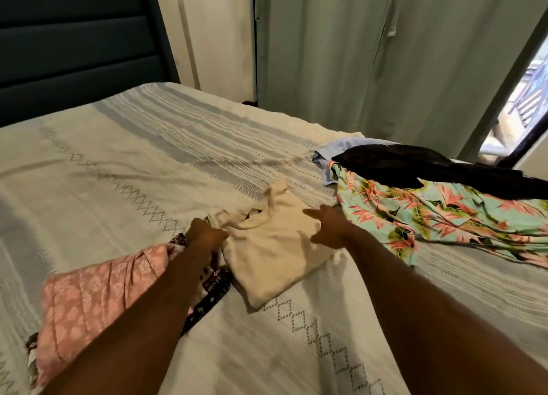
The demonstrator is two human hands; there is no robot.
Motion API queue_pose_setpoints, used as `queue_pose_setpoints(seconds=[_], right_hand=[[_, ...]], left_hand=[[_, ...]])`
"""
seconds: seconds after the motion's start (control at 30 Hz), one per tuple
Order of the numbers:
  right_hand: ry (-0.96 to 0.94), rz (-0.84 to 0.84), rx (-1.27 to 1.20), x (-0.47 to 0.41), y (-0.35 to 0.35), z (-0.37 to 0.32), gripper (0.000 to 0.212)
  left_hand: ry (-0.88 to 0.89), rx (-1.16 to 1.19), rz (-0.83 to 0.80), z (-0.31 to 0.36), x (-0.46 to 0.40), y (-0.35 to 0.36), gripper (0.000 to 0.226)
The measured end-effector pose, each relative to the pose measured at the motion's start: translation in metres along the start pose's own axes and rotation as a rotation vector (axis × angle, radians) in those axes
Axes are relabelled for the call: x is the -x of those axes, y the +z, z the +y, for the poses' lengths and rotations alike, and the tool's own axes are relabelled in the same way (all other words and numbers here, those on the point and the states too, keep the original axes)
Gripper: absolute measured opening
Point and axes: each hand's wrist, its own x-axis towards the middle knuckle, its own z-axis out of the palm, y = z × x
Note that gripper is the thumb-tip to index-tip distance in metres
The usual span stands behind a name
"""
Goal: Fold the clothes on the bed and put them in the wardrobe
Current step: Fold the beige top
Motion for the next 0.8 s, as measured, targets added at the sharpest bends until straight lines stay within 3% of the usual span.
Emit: queue_pose_setpoints(seconds=[0.13, 0.33, 0.53, 0.8], right_hand=[[0.046, -0.085, -0.024, -0.005, 0.033, 0.022, 0.080], [0.021, -0.043, -0.043, -0.002, 0.051, 0.035, 0.075], [0.008, 0.032, -0.155, 0.013, 0.041, 0.048, 0.067], [0.117, 0.036, -0.158, 0.044, 0.034, 0.081, 0.057]], left_hand=[[-0.047, 0.011, 0.011, -0.014, -0.011, 0.012, 0.073], [-0.035, -0.044, 0.086, -0.016, -0.012, 0.019, 0.072], [0.354, -0.357, 0.295, 0.013, 0.014, 0.050, 0.060], [0.579, -0.411, -0.014, 0.068, 0.066, 0.130, 0.042]])
